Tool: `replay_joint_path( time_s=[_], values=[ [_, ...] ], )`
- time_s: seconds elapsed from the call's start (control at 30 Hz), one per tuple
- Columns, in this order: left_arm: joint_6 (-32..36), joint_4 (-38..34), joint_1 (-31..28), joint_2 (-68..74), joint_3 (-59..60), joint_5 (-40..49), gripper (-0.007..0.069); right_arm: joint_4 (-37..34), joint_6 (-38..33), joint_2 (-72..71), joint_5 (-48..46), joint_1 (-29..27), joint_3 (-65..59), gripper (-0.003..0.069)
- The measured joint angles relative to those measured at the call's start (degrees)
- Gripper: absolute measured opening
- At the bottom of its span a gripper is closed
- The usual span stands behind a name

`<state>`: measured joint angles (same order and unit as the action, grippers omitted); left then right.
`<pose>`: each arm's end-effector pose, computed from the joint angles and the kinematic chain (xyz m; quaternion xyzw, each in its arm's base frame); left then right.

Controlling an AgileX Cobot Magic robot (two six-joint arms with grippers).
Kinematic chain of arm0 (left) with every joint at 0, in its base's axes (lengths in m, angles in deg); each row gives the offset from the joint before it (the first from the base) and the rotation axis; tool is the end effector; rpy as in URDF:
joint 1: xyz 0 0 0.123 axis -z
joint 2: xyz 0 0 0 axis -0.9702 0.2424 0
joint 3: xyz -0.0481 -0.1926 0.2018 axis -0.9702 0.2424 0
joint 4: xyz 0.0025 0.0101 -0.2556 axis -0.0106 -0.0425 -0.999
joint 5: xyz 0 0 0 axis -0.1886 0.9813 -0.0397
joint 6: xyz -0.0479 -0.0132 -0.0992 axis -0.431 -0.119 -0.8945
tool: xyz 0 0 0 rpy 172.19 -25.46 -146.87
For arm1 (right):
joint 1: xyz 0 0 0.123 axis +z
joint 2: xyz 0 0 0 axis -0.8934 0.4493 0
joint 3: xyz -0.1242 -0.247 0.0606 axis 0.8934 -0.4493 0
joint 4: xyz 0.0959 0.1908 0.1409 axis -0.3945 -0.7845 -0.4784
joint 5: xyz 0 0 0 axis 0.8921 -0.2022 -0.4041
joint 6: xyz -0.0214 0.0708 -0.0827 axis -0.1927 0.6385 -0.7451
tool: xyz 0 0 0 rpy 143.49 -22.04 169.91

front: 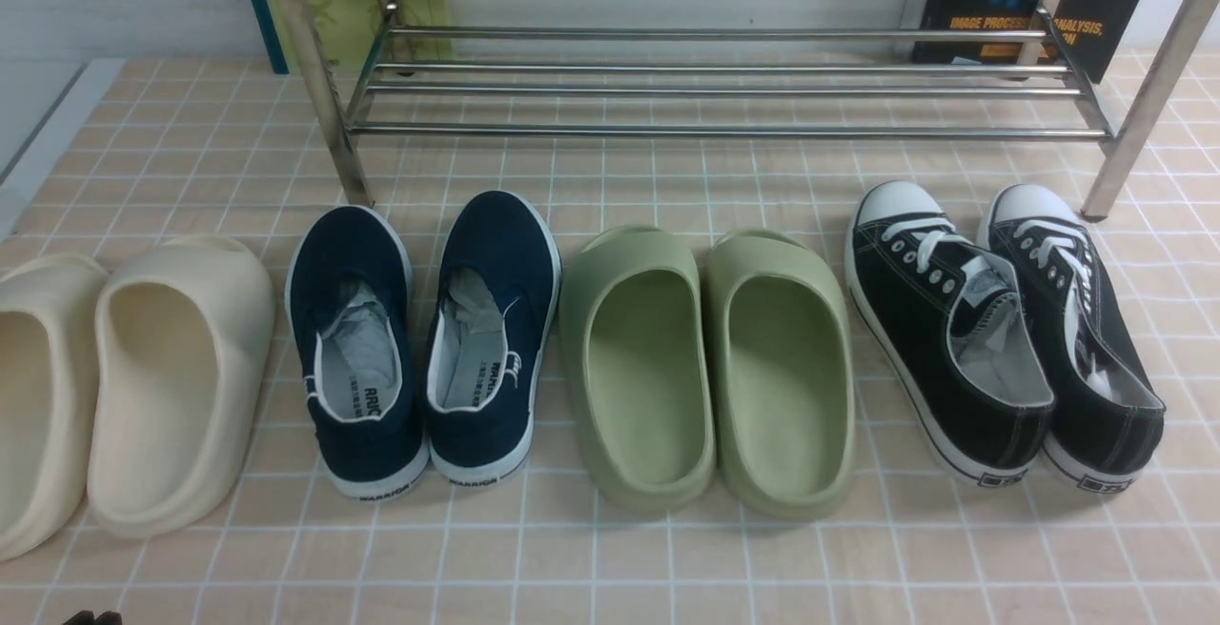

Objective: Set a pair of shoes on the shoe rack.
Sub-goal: Use the right arm to grab the shoe closest to it

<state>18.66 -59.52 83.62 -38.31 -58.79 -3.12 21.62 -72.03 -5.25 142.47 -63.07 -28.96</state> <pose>0.0770 -0.0062 0.1666 0.0627 0.8045 -0.0100 0.5906 0.0248 -0.0092 0.2980 0.0789 0.2397 0.1440 0.9569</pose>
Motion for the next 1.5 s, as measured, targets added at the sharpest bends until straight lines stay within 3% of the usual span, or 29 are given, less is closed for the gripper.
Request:
replay_joint_path(
  time_s=[0.2,0.27,0.43,0.57,0.9,1.0,1.13,1.27,1.5],
  values=[
    [0.0,0.0,0.0,0.0,0.0,0.0,0.01,2.0,-2.0,1.5,-13.6,0.0,10.7,0.024],
    [0.0,0.0,0.0,0.0,0.0,0.0,0.0105,3.4,-6.9,7.3,-23.6,0.0,18.7,0.024],
    [0.0,0.0,0.0,0.0,0.0,0.0,0.011,4.7,-11.7,22.6,-36.9,0.0,27.6,0.024],
    [0.0,0.0,0.0,0.0,0.0,0.0,0.0116,4.7,-12.3,34.0,-41.4,0.0,28.3,0.024],
    [0.0,0.2,0.0,0.0,0.0,0.0,0.0129,4.7,-9.3,54.6,-40.8,0.0,28.5,0.024],
    [0.0,0.2,0.0,0.0,0.0,0.0,0.0129,6.1,-4.2,62.5,-52.3,0.3,31.1,0.024],
    [0.0,0.2,0.0,0.0,0.0,0.0,0.0129,7.7,-3.5,69.0,-72.5,3.1,38.6,0.024],
    [0.0,0.2,0.0,0.0,0.0,0.0,0.0129,7.2,-8.7,75.1,-90.2,8.0,49.7,0.024],
    [0.0,0.2,0.0,0.0,0.0,0.0,0.0135,2.9,-14.9,83.5,-93.1,15.5,58.4,0.026]
  ],
)
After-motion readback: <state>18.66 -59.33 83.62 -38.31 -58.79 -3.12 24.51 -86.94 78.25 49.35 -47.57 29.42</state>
